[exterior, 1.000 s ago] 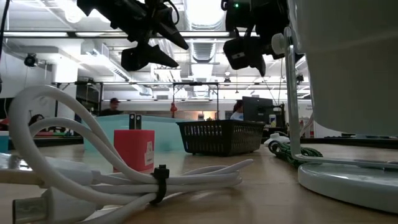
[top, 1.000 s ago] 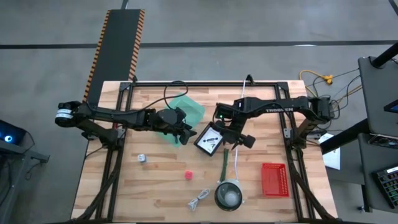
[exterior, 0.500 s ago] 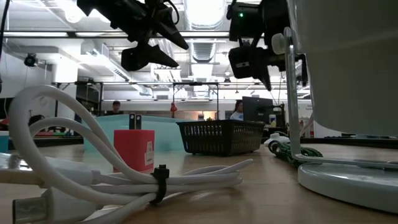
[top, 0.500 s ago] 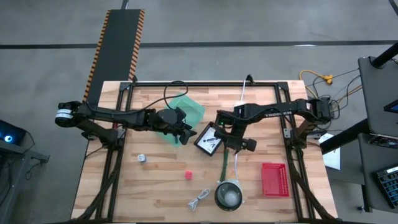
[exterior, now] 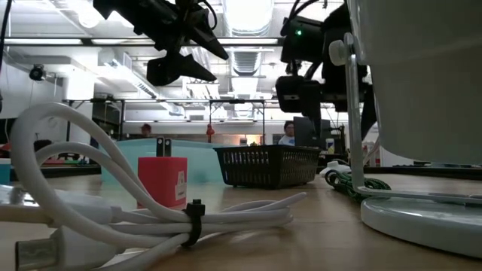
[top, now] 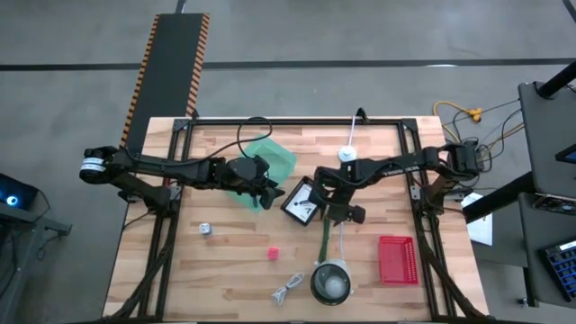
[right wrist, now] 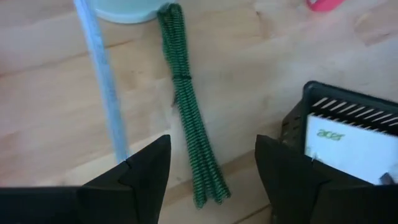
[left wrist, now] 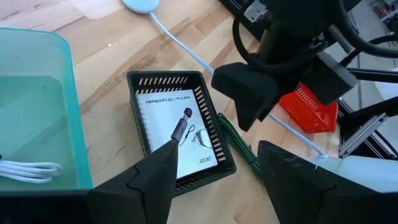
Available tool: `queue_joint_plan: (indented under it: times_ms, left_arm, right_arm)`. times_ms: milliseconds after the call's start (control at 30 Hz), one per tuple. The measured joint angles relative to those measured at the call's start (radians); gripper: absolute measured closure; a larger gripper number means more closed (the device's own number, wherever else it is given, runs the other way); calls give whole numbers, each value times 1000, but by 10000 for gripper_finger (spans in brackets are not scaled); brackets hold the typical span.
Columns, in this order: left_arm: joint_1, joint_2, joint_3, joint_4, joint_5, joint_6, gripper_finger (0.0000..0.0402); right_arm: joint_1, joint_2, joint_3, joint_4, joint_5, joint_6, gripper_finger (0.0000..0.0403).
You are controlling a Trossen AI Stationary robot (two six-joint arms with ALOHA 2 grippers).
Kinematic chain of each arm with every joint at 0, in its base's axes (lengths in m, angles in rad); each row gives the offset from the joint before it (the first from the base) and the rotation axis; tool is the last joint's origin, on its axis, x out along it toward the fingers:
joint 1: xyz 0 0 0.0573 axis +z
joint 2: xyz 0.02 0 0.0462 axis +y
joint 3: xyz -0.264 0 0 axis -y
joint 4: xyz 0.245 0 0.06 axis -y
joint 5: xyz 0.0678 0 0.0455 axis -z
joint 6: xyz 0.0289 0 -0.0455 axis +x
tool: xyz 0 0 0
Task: Pick and place items into bin
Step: Put the green charger cable into the green bin
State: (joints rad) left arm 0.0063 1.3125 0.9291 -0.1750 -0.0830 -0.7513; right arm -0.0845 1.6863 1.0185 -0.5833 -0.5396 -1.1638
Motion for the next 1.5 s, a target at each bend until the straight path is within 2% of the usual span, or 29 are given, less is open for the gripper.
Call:
queue_joint_plan:
  times_ms: [200,333,633,867,1267,1367,1500]
  left_arm:
    - [0,0,0,0,0,0,197]
    - [0,0,0,0,0,0,197]
    - [0,0,0,1,0,0,197]
    - [0,0,0,0,0,0,197]
    - [0,0,-1,0,0,8,197]
    - [0,0,-1,0,0,8,197]
    - [0,0,-1,0,0,9,197]
  right_arm:
    - [3,3,-66,128,6,-37,184]
    - [8,5,-96,157,44,-65,185]
    - [8,79,-110,164,46,-93,214]
    - [8,141,-81,171,38,-27,259]
    - [8,117,-76,163,106,5,372]
    - [8,100,-76,158,120,5,387]
    - [8,46,-76,132,185,5,387]
